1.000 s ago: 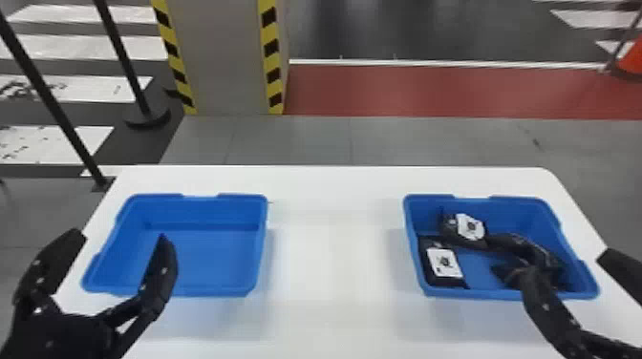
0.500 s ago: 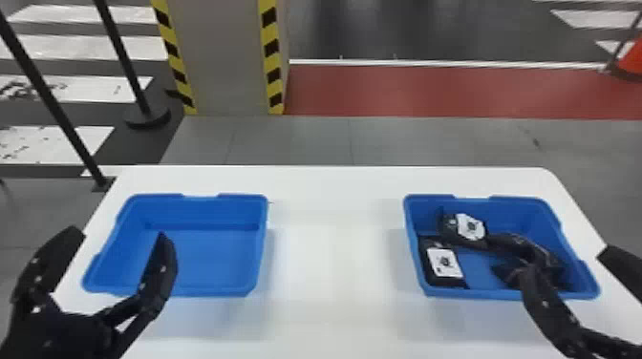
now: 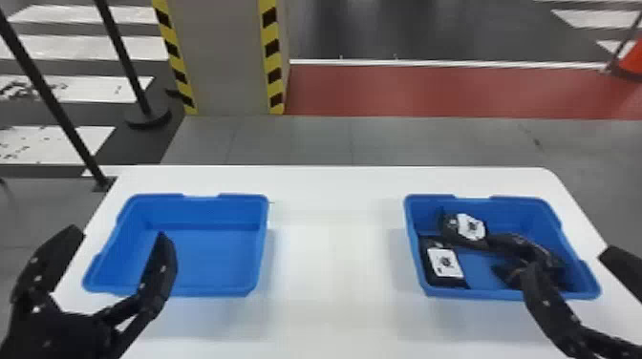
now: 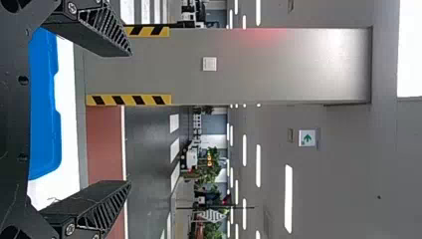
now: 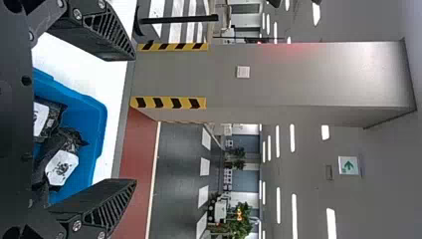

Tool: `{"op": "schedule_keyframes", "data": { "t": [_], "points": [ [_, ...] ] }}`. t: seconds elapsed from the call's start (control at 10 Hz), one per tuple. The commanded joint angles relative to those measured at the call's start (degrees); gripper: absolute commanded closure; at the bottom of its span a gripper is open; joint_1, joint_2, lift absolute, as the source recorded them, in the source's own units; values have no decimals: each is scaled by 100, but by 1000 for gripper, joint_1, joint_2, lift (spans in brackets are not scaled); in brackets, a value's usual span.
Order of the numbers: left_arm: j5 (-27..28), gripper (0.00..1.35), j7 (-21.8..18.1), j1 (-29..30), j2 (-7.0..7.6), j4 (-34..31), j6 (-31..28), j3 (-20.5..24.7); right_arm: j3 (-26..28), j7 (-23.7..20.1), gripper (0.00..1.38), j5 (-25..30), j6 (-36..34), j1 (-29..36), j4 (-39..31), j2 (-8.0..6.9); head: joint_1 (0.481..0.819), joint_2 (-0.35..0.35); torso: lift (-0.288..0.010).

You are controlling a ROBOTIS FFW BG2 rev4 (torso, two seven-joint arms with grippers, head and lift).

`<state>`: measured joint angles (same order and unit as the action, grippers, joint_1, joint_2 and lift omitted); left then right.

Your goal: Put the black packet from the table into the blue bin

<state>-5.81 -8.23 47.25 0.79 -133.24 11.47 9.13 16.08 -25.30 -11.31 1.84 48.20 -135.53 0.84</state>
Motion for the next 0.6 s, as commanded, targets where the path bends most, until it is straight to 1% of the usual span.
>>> {"op": "schedule_keyframes", "data": {
  "t": [0.0,0.3,0.5],
  "points": [
    [10,108,6,0,0,0,7,2,-20,34,145,0,41,18,-25,-5,695,16,-110],
    [33,111,6,14,0,-14,21,2,-42,131,145,0,182,60,-39,-5,695,15,-110],
    [67,110,6,14,0,-28,35,13,-100,333,145,0,280,158,-137,-14,695,11,-110]
  ]
}}
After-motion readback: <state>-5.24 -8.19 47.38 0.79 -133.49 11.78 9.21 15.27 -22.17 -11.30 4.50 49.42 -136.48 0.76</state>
